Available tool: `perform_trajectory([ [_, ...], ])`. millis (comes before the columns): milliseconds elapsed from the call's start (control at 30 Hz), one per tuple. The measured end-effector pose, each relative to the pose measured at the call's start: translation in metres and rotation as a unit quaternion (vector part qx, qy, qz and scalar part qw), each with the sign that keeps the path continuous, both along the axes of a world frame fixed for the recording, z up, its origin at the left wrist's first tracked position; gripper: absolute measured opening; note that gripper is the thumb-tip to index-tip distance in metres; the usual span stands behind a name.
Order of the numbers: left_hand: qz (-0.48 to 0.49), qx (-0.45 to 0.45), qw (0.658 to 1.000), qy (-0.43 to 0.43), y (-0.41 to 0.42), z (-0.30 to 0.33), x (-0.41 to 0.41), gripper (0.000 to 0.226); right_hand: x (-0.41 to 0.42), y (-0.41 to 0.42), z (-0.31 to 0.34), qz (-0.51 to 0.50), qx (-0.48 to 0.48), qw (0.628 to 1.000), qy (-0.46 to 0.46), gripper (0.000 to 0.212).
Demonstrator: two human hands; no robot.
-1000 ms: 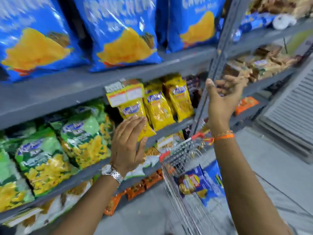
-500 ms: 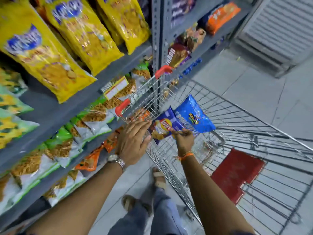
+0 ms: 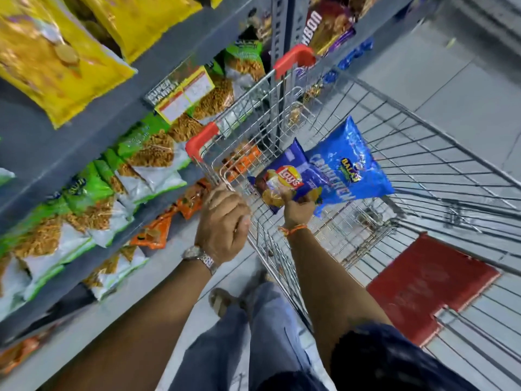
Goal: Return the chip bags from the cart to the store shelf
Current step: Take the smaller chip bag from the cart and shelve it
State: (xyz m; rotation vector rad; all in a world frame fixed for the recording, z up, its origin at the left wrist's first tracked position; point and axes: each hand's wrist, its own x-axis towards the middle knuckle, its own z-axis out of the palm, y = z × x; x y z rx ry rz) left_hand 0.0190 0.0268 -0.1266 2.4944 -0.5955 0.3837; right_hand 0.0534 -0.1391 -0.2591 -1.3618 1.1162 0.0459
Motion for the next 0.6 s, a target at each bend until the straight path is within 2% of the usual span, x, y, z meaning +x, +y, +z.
perform_trajectory([
  [100,0.005,0.005,1.0,-0.007,0.001,-0.001,0.001,0.049,0.001,0.002,0.003,-0.029,-0.003,1.0,0.002,0.031],
  [200,-0.011,0.007,1.0,0.001,0.002,0.001,0.004,0.061,0.007,0.0,0.015,-0.008,-0.012,1.0,-0.023,0.014],
  [267,-0.018,0.018,1.0,0.011,0.004,0.004,0.005,0.059,0.012,-0.003,0.028,0.023,-0.036,0.998,-0.047,0.027],
  [333,-0.029,0.044,0.998,0.043,0.006,0.011,0.005,0.05,0.016,-0.007,0.047,0.051,-0.025,0.996,-0.074,0.024],
  [467,-0.04,0.063,0.992,0.1,0.011,0.038,0.006,0.045,0.026,-0.015,0.107,0.116,-0.058,0.981,-0.144,0.016],
  [600,0.009,0.021,0.999,0.039,0.028,0.092,0.007,0.048,0.037,-0.016,0.198,0.169,-0.065,0.951,-0.249,0.025],
])
